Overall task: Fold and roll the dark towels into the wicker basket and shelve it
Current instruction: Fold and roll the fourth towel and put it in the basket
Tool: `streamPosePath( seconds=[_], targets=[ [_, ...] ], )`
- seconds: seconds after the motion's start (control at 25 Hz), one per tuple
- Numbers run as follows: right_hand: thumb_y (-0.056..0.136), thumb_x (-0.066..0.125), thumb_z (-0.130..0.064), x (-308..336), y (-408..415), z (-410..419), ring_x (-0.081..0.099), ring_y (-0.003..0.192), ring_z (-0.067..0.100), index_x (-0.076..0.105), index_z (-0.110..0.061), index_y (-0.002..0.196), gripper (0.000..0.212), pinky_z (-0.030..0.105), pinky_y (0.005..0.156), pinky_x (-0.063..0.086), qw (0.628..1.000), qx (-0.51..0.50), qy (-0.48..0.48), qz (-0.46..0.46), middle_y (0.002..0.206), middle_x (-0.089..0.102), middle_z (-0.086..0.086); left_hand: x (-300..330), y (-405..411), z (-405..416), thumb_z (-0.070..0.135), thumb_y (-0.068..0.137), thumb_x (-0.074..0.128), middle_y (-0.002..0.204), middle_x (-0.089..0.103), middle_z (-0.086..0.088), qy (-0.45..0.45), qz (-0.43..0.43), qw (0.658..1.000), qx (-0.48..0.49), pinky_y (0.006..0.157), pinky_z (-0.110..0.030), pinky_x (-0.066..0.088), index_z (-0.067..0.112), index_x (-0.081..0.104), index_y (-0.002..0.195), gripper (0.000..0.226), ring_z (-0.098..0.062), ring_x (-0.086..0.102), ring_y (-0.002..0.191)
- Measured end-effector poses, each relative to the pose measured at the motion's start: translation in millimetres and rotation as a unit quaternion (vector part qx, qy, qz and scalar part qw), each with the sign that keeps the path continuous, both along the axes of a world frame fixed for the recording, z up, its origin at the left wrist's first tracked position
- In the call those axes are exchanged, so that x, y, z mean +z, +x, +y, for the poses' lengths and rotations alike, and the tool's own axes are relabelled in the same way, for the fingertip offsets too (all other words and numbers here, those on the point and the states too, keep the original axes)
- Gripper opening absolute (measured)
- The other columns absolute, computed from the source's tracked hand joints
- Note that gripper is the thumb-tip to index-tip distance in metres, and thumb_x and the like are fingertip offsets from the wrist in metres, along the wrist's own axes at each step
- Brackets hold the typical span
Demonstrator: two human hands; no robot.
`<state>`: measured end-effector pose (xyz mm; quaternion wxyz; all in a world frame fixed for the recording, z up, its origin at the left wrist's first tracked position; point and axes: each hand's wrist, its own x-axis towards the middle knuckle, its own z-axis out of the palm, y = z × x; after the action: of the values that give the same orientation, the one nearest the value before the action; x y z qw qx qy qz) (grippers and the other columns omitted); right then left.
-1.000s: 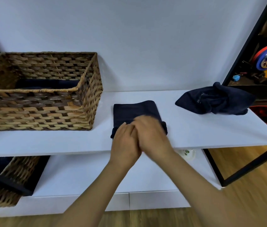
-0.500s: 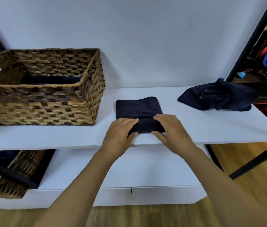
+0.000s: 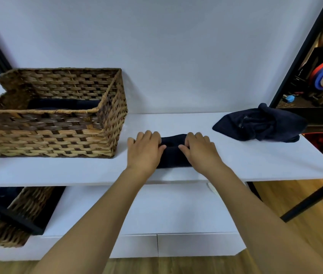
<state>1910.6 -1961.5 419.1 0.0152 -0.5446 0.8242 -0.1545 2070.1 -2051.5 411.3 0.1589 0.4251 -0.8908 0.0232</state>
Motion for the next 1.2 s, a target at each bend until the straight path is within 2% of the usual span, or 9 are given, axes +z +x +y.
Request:
streamPosePath(
  seconds=[0.16, 0.24, 0.32, 0.4, 0.56, 0.68, 0.88, 1.08, 1.2],
  targets=[
    [0.065, 0.081, 0.003, -16, 31, -3, 0.057, 0.065, 0.03, 0.061, -0.008, 0.07, 0.024, 0.031, 0.061, 0.03, 0.979, 0.051, -0.113, 0.161, 0.071, 0.058, 0.009, -32, 6, 22, 0.015, 0.087, 0.067, 0.081, 0.062, -0.001, -0.108, 0.131, 0.983, -0.071, 0.078, -0.036, 0.04, 0.013, 0.066, 0.083, 0.005, -0.025, 0.059, 0.078],
    [0.081, 0.068, -0.002, -25, 47, -5, 0.066, 0.098, 0.035, 0.07, -0.003, 0.097, 0.016, 0.034, 0.079, 0.043, 0.975, 0.156, -0.142, 0.073, 0.101, 0.07, 0.013, -38, 13, 25, 0.031, 0.083, 0.066, 0.094, 0.068, 0.0, -0.05, 0.119, 0.987, -0.091, 0.101, -0.041, 0.043, 0.012, 0.071, 0.099, 0.026, -0.022, 0.064, 0.095],
    [0.105, 0.032, -0.028, -30, 58, -3, 0.035, 0.146, 0.025, 0.048, -0.008, 0.146, 0.048, 0.033, 0.12, 0.02, 0.982, 0.175, -0.07, -0.03, 0.153, 0.046, 0.007, -35, 22, 21, 0.036, 0.084, 0.054, 0.106, 0.07, 0.0, -0.002, 0.125, 0.985, -0.119, 0.115, -0.04, 0.033, 0.011, 0.069, 0.115, 0.044, -0.02, 0.062, 0.107],
    [0.102, 0.012, -0.05, -37, 48, 1, 0.021, 0.152, 0.021, 0.035, -0.013, 0.155, 0.068, 0.031, 0.123, 0.003, 0.984, 0.166, -0.067, 0.01, 0.162, 0.033, 0.002, -32, 30, 13, 0.031, 0.089, 0.046, 0.116, 0.068, 0.001, 0.025, 0.134, 0.98, -0.146, 0.118, -0.037, 0.03, 0.012, 0.064, 0.125, 0.044, -0.019, 0.059, 0.113],
    [0.098, 0.049, -0.046, -51, 8, 15, 0.036, 0.146, 0.027, 0.045, -0.012, 0.149, 0.062, 0.037, 0.122, 0.013, 0.978, 0.159, -0.102, 0.091, 0.154, 0.046, 0.005, -28, 44, 6, 0.032, 0.089, 0.07, 0.133, 0.058, 0.002, 0.085, 0.12, 0.974, -0.172, 0.108, -0.033, 0.038, 0.018, 0.05, 0.139, 0.055, -0.016, 0.049, 0.121],
    [0.094, 0.068, -0.034, -42, -3, 24, 0.039, 0.142, 0.02, 0.048, -0.015, 0.144, 0.057, 0.038, 0.115, 0.035, 0.983, 0.145, -0.107, -0.038, 0.149, 0.049, 0.0, -20, 42, 7, 0.032, 0.09, 0.073, 0.128, 0.056, 0.002, 0.13, 0.14, 0.973, -0.13, 0.096, -0.027, 0.041, 0.024, 0.049, 0.135, 0.051, -0.017, 0.049, 0.115],
    [0.096, 0.059, -0.046, -33, -9, 40, 0.041, 0.113, 0.008, 0.056, -0.023, 0.128, 0.04, 0.025, 0.096, 0.039, 0.98, 0.161, -0.085, -0.085, 0.123, 0.051, -0.01, -17, 53, 12, 0.051, 0.093, 0.061, 0.116, 0.052, 0.009, 0.179, 0.107, 0.969, -0.133, 0.099, -0.031, 0.038, 0.035, 0.055, 0.125, 0.037, -0.015, 0.042, 0.114],
    [0.103, 0.033, -0.056, 0, -12, 8, 0.047, 0.096, 0.022, 0.057, -0.022, 0.092, 0.043, 0.038, 0.092, 0.033, 0.985, 0.089, 0.053, -0.135, 0.093, 0.055, -0.003, 22, 33, -12, 0.059, 0.102, 0.037, 0.103, 0.055, 0.001, 0.301, -0.001, 0.952, -0.061, 0.097, -0.042, 0.03, 0.026, 0.065, 0.109, 0.044, -0.022, 0.037, 0.107],
    [0.107, 0.032, -0.044, 1, -6, -25, 0.053, 0.097, 0.032, 0.057, -0.014, 0.095, 0.041, 0.041, 0.083, 0.034, 0.999, 0.006, 0.034, 0.012, 0.091, 0.056, 0.003, 28, 7, -26, 0.058, 0.104, 0.028, 0.095, 0.058, 0.004, 0.224, -0.048, 0.973, 0.011, 0.1, -0.046, 0.028, 0.025, 0.059, 0.096, 0.046, -0.022, 0.045, 0.106]
  ],
)
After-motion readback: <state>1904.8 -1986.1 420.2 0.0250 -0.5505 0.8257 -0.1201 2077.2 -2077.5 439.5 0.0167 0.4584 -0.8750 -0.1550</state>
